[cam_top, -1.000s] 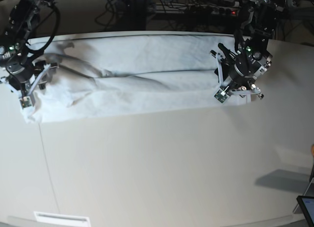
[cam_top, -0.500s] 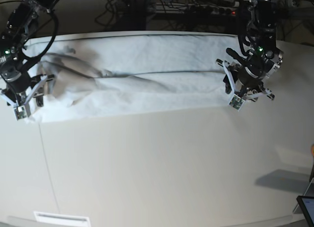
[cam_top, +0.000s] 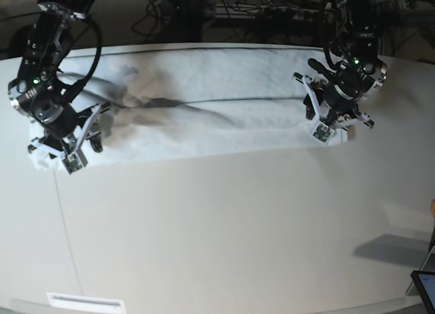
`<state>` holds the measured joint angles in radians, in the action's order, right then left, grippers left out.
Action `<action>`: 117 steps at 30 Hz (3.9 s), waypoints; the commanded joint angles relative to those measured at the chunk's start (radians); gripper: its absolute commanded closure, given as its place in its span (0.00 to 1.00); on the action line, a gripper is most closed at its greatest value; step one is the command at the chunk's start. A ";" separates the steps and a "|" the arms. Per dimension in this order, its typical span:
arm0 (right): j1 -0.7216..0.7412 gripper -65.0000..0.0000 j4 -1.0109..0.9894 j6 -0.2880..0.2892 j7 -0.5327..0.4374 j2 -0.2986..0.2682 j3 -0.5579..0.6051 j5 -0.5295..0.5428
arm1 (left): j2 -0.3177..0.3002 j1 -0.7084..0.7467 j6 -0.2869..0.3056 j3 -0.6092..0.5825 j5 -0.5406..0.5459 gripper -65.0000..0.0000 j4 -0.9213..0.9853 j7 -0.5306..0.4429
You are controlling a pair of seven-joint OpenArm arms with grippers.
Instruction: Fold the T-shirt properly
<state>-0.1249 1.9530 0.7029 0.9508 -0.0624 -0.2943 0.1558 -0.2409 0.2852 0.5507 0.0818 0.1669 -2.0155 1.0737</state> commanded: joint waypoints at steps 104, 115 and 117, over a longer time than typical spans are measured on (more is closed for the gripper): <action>0.043 0.62 -0.251 -0.058 -0.240 -0.080 -0.144 0.011 | -0.076 -0.206 0.019 0.579 0.626 0.00 0.408 0.046; 0.038 0.62 -0.251 -0.058 -0.238 -0.080 -0.136 0.012 | -0.090 -0.284 0.019 0.566 0.712 0.00 0.569 0.053; 0.038 0.62 -0.251 -0.058 -0.238 -0.080 -0.136 0.012 | -0.096 -0.297 0.019 0.533 0.710 0.00 0.611 0.050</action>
<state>-0.1001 1.6802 0.6434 0.7341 -0.1295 -0.4297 0.1539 -0.3176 0.0029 0.5678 0.6151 0.8570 -1.3903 1.1362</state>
